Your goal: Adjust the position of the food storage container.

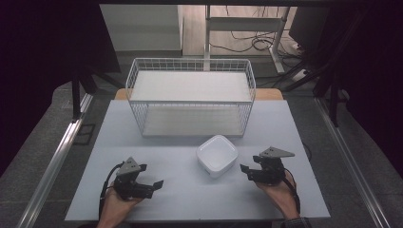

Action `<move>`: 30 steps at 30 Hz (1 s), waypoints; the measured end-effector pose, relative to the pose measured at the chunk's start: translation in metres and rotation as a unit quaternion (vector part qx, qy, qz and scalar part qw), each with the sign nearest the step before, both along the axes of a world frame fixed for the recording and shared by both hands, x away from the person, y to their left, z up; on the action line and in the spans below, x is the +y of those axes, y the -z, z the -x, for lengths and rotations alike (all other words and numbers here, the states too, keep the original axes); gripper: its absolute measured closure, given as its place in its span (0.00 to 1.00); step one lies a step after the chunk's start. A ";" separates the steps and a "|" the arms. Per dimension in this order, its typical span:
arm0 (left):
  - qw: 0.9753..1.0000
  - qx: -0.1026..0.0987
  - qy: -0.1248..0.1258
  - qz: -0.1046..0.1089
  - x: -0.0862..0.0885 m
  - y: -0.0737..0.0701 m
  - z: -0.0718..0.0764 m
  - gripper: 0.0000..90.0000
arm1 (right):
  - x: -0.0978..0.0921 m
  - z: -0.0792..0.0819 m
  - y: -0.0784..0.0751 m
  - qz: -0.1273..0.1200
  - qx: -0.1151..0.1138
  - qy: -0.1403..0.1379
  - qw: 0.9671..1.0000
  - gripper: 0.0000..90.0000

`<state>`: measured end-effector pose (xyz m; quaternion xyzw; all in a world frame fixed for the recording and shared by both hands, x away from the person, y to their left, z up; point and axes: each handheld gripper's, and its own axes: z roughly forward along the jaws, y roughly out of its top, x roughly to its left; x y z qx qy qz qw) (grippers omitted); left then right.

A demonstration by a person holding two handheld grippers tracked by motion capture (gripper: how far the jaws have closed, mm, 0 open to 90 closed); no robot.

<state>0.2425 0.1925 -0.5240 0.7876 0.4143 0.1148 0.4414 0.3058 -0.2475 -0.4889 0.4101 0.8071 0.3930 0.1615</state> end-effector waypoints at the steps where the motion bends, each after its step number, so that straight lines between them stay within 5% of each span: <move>1: 1.000 -0.005 0.002 -0.006 -0.004 -0.001 -0.001 0.10 | 0.000 -0.001 0.000 0.003 0.000 -0.001 1.000 0.44; 6: 1.000 -0.010 0.010 -0.006 -0.015 -0.004 -0.006 0.17 | 0.003 -0.010 0.000 0.014 0.004 -0.016 1.000 0.59; 14: 1.000 -0.016 0.019 0.005 -0.028 -0.008 -0.019 0.32 | 0.008 -0.045 -0.001 0.008 -0.008 -0.010 1.000 0.85; 18: 1.000 -0.010 0.027 0.012 -0.035 -0.007 -0.027 0.44 | 0.016 -0.065 -0.001 0.029 -0.022 -0.023 0.999 0.99; 24: 0.999 -0.002 0.035 0.008 -0.044 -0.004 -0.037 0.56 | 0.024 -0.083 0.009 0.024 0.004 -0.042 0.999 0.99; 30: 0.999 0.002 0.037 -0.001 -0.049 -0.001 -0.044 0.69 | 0.031 -0.079 0.010 0.016 0.016 -0.070 0.997 0.99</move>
